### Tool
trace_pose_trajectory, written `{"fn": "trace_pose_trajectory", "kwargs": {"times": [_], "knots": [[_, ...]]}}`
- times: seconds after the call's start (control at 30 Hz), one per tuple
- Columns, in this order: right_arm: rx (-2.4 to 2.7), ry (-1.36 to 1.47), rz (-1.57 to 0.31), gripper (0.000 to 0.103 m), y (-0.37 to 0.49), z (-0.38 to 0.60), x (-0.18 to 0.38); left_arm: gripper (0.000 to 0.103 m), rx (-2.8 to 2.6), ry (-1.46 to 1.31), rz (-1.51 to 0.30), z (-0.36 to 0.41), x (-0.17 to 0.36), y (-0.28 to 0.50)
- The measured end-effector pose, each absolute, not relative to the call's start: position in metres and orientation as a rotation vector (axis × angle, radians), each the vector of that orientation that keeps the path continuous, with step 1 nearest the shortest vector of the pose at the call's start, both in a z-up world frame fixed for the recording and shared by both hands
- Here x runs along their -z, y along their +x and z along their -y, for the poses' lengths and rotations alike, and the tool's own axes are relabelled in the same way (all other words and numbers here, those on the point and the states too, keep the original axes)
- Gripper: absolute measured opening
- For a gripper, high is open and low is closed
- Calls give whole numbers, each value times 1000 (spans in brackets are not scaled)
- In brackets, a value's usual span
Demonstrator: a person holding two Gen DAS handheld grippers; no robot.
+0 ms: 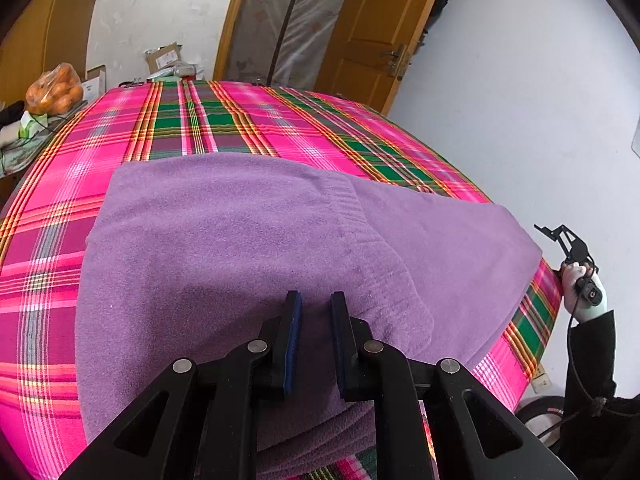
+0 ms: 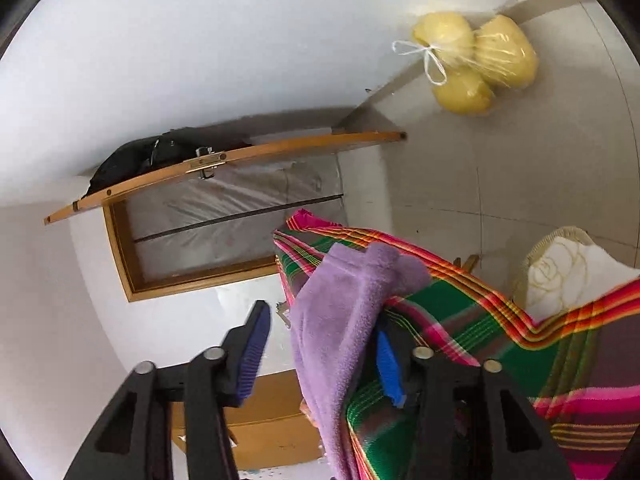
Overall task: Fold clothes
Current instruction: 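Grasp a corner of the lilac garment with the right gripper and lift it, then fold the held corner over onto the garment and open the right gripper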
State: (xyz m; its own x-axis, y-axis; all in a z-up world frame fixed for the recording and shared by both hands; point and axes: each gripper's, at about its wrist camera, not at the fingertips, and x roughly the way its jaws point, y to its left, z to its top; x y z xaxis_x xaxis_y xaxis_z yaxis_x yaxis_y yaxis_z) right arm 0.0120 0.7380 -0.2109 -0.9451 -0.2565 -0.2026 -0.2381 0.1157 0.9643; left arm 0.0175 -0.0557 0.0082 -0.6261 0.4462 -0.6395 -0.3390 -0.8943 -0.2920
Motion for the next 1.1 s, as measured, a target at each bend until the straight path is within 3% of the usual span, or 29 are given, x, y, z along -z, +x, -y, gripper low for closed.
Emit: {"fn": "trace_pose_trajectory", "kwargs": {"times": [0.17,0.27,1.1], "knots": [[2141,630,2242,16,3,-732,197,15,-2488,-1032,202,55,-8,17],[2207,670,2195,9,-3,-730,190,15,-2487,-1030,203,56,-8,17],[2462,502,1517,6,3,-619,20,15,-2492,-1002,182,53,-10,23]]}}
